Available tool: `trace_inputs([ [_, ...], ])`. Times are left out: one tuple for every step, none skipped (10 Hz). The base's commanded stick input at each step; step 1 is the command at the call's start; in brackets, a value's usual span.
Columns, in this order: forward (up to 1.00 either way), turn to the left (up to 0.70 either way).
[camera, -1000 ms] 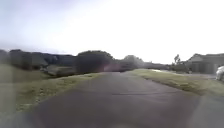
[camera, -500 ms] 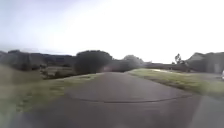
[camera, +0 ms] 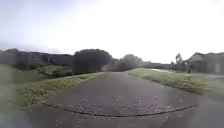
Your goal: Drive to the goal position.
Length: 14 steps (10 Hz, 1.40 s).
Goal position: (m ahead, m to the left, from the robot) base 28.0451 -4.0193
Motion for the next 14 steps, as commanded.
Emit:
trace_inputs([
  [1.00, 0.00],
  [1.00, 0.00],
  [1.00, -0.27],
  [1.00, -0.27],
  [1.00, 0.00],
  [1.00, 0.00],
  [1.00, 0.00],
  [1.00, 0.00],
  [1.00, 0.00],
  [1.00, 0.00],
  [1.00, 0.00],
  [1.00, 0.00],
  [1.00, 0.00],
  [1.00, 0.00],
])
